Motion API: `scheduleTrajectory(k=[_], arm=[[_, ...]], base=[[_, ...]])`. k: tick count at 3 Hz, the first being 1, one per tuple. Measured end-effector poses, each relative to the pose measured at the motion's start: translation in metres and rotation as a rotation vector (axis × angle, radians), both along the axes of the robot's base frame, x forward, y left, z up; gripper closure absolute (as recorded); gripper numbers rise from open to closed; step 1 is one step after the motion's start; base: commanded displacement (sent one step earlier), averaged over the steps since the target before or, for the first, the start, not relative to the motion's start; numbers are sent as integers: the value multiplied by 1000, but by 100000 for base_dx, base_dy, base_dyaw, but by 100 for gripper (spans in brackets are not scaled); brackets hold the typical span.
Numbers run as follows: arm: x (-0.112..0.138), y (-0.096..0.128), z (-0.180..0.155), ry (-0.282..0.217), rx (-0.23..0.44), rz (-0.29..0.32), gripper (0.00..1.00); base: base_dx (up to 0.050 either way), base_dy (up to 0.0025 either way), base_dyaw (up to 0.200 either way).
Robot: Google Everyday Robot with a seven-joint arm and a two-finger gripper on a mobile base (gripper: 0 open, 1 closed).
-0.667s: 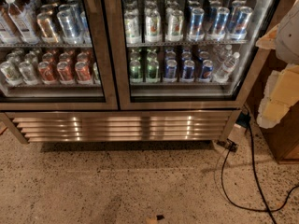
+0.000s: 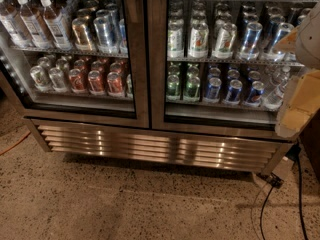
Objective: Open right fridge door
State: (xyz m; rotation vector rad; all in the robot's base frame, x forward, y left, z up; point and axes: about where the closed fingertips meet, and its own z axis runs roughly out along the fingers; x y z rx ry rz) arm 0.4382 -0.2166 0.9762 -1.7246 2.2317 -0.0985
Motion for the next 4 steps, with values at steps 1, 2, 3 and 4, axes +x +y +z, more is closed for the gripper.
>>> scheduleTrajectory(k=[1, 2, 3, 4], arm=[[0, 0, 0, 0, 0, 0, 0], [0, 0, 0, 0, 0, 0, 0], [0, 0, 0, 0, 0, 0, 0], [-1, -1, 0, -4, -3, -7, 0]], base=[[4494, 193, 8603], [4145, -235, -11149], [4503, 187, 8737], [4941, 4, -142]])
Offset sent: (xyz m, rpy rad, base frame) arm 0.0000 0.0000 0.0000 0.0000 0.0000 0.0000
